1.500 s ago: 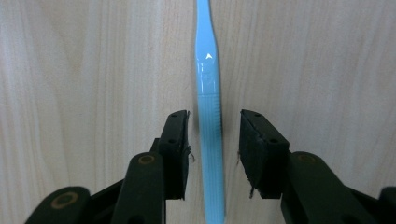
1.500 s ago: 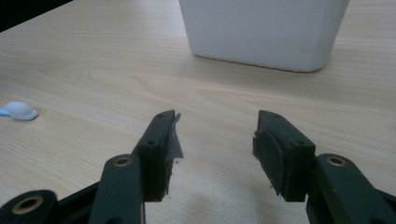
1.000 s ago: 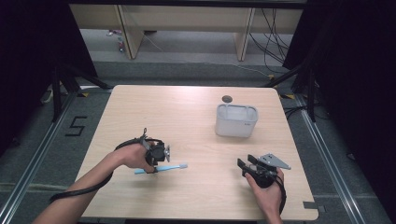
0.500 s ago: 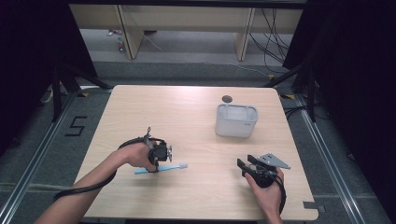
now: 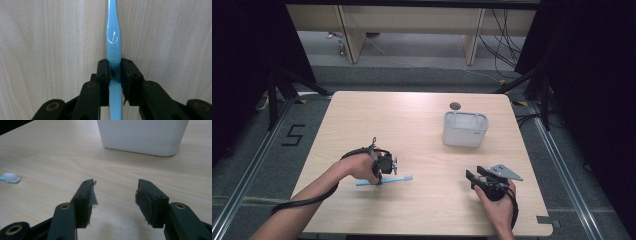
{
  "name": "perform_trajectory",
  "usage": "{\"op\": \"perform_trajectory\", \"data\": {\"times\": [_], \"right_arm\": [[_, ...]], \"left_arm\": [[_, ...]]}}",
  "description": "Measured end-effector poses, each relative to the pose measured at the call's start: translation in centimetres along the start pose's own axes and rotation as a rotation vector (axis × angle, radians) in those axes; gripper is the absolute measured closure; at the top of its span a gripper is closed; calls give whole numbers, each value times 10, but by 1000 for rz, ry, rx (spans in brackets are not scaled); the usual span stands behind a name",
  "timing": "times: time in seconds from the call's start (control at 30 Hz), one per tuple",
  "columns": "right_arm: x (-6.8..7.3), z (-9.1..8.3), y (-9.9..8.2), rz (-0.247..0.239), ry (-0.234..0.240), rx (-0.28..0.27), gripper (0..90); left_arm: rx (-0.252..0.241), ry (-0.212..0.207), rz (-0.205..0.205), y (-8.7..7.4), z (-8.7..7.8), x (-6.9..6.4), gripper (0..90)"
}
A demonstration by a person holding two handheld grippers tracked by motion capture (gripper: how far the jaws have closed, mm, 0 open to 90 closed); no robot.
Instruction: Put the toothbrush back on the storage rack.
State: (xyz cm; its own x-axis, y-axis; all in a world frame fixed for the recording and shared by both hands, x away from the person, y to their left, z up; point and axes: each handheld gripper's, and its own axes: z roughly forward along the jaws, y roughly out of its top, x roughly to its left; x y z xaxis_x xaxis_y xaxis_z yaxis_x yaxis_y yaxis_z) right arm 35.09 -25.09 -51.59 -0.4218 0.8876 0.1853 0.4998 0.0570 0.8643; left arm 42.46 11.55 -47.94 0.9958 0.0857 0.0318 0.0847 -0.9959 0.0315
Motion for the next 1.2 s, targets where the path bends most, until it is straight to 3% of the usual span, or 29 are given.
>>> {"op": "perform_trajectory", "data": {"times": [0.07,0.1,0.23,0.27,0.47,0.97,1.1,1.13,1.2], "right_arm": [[0,0,0,8,4,4,484],[0,0,0,-19,-13,1,485],[-1,0,0,-29,-20,-4,485],[1,1,0,-11,-8,-4,484],[-1,0,0,-28,-17,-3,484],[0,0,0,-24,-15,0,481],[0,0,0,-16,-11,4,480],[2,0,0,19,-5,9,479],[2,0,0,8,-9,7,479]], "left_arm": [[1,-1,1,0,0,0,772],[6,-2,3,0,0,0,772],[24,1,28,2,-1,0,779],[29,-2,31,3,-1,0,779],[32,-4,50,3,-1,0,783],[-9,17,52,1,-5,-2,785],[-36,29,42,-1,-8,-3,785],[-40,32,41,-2,-9,-3,785],[-45,36,42,-3,-11,-3,785]]}}
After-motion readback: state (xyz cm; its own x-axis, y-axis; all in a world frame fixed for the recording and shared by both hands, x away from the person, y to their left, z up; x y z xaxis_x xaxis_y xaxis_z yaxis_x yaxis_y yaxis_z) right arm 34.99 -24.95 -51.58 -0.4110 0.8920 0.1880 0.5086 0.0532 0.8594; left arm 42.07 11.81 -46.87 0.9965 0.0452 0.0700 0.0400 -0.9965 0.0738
